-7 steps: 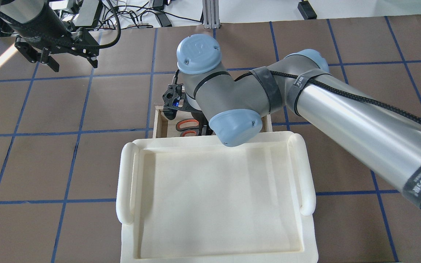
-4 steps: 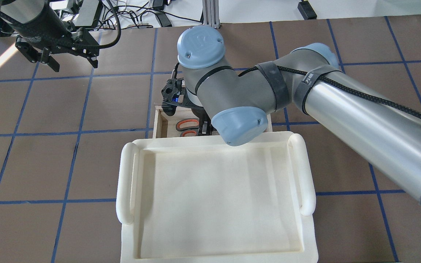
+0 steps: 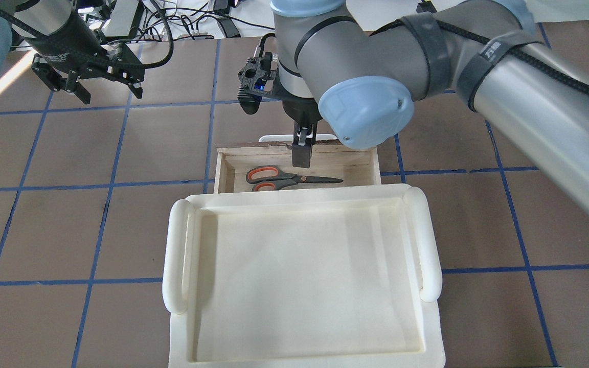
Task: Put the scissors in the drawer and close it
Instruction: 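Raise the right gripper away while the left gripper moves toward the drawer handle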
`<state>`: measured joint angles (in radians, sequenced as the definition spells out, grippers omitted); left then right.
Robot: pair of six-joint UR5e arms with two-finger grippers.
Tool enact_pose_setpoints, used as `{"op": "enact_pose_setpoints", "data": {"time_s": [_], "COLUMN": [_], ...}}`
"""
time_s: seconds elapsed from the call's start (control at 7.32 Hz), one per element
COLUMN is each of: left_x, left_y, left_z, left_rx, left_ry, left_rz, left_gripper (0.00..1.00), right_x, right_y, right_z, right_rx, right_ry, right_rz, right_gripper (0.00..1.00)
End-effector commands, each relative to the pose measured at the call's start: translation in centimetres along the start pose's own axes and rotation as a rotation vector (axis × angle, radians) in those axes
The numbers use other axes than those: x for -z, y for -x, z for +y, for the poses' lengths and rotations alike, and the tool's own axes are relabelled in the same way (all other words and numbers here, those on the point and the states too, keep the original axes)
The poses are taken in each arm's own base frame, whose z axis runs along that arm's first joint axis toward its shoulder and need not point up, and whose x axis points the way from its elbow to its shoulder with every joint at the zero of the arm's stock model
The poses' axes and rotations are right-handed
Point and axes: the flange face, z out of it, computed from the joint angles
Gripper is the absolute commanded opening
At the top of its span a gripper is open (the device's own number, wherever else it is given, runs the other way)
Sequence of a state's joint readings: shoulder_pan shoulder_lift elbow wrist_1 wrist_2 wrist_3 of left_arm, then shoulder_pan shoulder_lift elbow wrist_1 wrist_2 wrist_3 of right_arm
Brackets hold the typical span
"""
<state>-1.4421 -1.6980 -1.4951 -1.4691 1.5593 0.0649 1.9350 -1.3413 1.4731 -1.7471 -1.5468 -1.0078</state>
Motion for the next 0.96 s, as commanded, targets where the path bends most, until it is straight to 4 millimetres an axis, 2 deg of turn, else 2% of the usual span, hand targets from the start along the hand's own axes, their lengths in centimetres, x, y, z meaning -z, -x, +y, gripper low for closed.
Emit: {"op": "enact_pose_setpoints", "data": {"time_s": [0.0, 0.14, 0.27, 0.55, 0.68, 0.82], "left_x": [-0.7, -1.3, -1.8, -4.3, -6.0, -7.6], "left_y": [-0.3, -0.5, -1.7, -8.0, -10.4, -12.7], "left_z": [-0.8, -1.3, -1.9, -2.6, -3.1, -3.3], "left_rx": [0.002, 0.003, -0.003, 0.01, 0.013, 0.017], "left_ry": [-0.021, -0.021, -0.041, -0.077, -0.087, -0.086], "left_rz": [-0.008, -0.007, -0.007, 0.006, 0.011, 0.018], "left_gripper": [1.0, 1.0, 1.0, 1.0, 1.0, 1.0], "right_x": [4.4, 6.3, 6.5, 6.4, 6.7, 6.8], "right_y": [-4.1, -3.9, -3.1, -3.5, -3.9, -5.0], "right_z": [6.1, 8.0, 8.6, 9.1, 9.7, 11.8], "right_rx": [-0.103, -0.146, -0.221, -0.6, -0.753, -0.953], "right_ry": [-0.022, -0.028, -0.011, -0.018, -0.018, -0.015], "right_rz": [0.03, 0.047, 0.029, 0.035, 0.046, 0.042], "right_gripper": [0.99, 0.99, 0.99, 0.99, 1.0, 1.0]}}
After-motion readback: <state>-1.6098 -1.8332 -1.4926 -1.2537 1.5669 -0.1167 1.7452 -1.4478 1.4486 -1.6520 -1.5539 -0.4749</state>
